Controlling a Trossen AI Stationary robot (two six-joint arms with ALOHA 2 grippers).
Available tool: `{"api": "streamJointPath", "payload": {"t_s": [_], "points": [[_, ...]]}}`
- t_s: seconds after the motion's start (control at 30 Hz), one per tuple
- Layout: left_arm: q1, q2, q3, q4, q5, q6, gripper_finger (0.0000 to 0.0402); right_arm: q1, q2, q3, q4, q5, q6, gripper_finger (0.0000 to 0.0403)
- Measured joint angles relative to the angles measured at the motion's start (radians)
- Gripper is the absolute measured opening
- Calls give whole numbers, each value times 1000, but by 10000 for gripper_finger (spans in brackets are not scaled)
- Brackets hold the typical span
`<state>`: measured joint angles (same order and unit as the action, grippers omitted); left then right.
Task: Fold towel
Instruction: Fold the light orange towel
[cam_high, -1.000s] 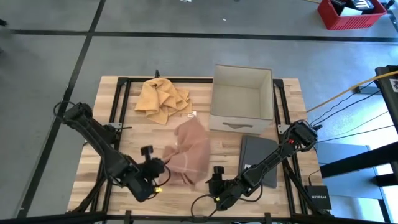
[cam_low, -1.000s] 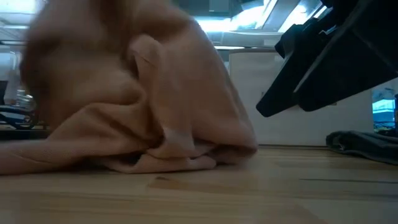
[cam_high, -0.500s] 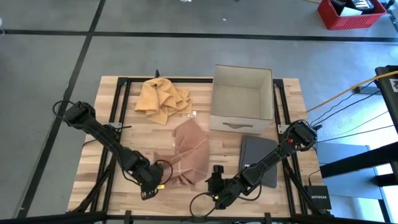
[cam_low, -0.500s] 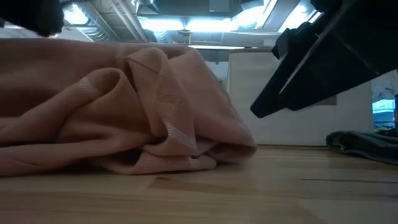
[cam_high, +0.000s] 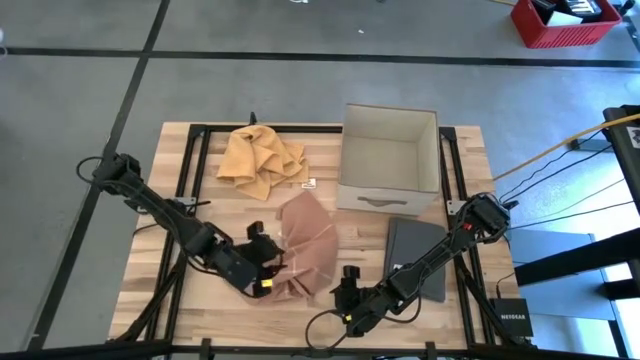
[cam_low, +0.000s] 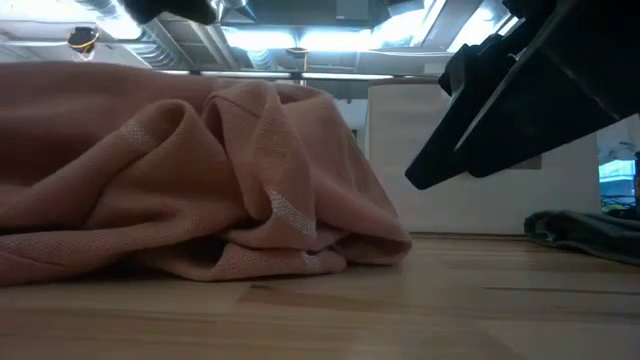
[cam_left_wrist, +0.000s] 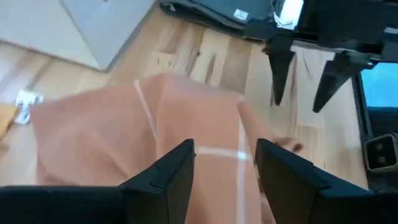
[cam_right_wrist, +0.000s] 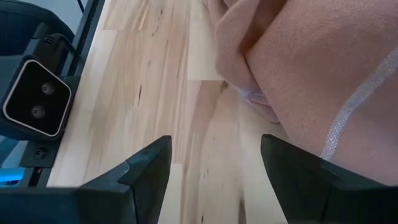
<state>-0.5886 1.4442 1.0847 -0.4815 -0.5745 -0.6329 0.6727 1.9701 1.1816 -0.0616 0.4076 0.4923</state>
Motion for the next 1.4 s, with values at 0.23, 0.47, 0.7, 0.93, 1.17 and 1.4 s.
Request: {"api": "streamJointPath", "payload": {"t_s": [0.23,0.47,0.7,0.93,1.17,1.4], "points": [[-22,125,0,231,154,156,157,0,0,0,1,1,0,250],[-59,277,-1,280,80,456,141,0,0,0,4,2,0,250],[-21,334,-2,221,78,452,137,0,0,0,5,3,0,250],[3,311,74,229,147,398,78,-7,0,31,53,85,-26,250],[58,306,198,121,181,393,11,8,-42,244,-363,197,-74,218],[66,236,392,23,-49,397,6,21,-118,463,-755,457,-81,179]]}}
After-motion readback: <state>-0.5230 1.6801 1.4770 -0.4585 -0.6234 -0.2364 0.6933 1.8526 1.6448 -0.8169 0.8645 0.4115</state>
